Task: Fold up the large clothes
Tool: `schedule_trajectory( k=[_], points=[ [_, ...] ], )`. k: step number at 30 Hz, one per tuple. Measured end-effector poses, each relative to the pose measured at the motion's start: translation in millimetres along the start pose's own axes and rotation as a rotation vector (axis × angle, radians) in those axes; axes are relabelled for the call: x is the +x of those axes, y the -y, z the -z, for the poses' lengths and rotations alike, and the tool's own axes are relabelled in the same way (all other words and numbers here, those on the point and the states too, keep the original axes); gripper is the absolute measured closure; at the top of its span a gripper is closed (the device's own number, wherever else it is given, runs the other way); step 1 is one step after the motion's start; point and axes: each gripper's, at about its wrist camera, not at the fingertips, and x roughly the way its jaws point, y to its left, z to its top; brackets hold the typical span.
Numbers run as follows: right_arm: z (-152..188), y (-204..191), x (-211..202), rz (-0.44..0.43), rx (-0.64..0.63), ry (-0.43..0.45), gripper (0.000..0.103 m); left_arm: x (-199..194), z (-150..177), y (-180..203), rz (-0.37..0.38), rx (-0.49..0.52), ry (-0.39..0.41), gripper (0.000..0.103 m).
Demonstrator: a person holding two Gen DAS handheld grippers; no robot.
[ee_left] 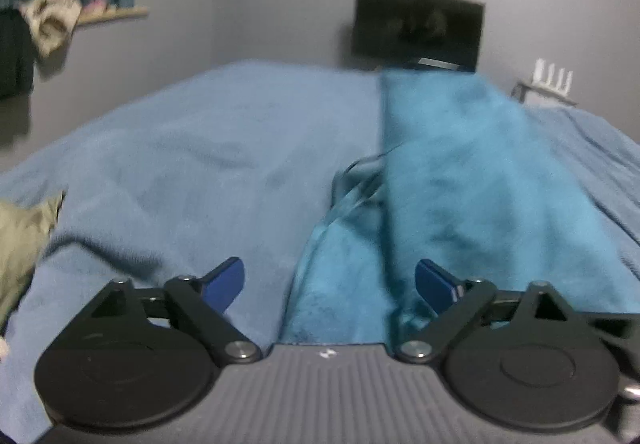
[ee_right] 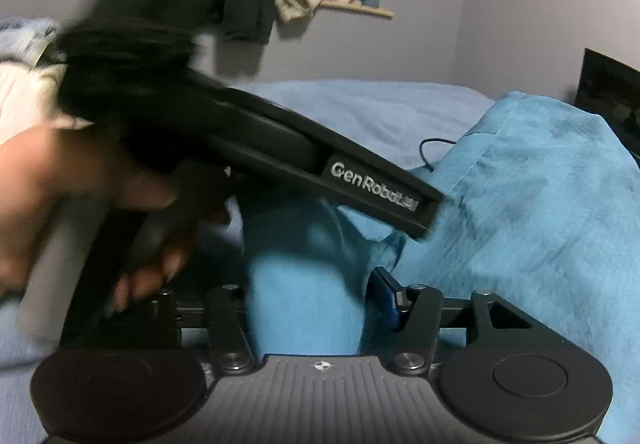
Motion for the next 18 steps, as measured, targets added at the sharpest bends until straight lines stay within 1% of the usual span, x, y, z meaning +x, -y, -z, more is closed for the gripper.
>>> schedule_trajectory(
  k=[2,5,7,8,10,11,12,13,14,16,17,18],
  points=[
    [4,-6,-16,-0.033,-0.015,0.003,0.036,8,2,-6,-0.019,-0.025,-0.040,0.011],
    [17,-6,-56,-0.049,0.004,0.001,0.036,16,5,-6,-0.030,-0.026,-0.085,0.011],
    [23,-1,-85,-0.057,0.020,0.026,0.035,18,5,-2,-0.042,-0.014,-0.087,0.011],
    [24,6,-101,-0.060,0.049,0.046,0.035,18,5,-1,-0.049,-0.011,-0.083,0.011],
    [23,33,-120,-0.028,0.135,0.090,0.037,15,5,2,-0.073,-0.006,-0.060,0.011],
    [28,43,-131,0.021,0.197,0.114,0.040,12,3,0,-0.080,-0.009,-0.031,0.011],
    [26,61,-132,0.071,0.244,0.125,0.042,9,0,-4,-0.075,-0.018,0.010,0.011],
    [29,75,-132,0.126,0.292,0.125,0.047,3,-3,-4,-0.067,-0.032,0.061,0.011],
    [34,89,-130,0.183,0.337,0.111,0.057,-7,-5,-6,-0.051,-0.050,0.125,0.011],
    [43,104,-123,0.240,0.385,0.074,0.069,-27,-7,-7,0.018,-0.088,0.248,0.011],
    [48,110,-117,0.242,0.408,0.053,0.072,-37,-8,-7,0.066,-0.103,0.289,0.010],
    [49,114,-113,0.220,0.427,0.058,0.073,-41,-9,-4,0.129,-0.113,0.313,0.010]
  ],
)
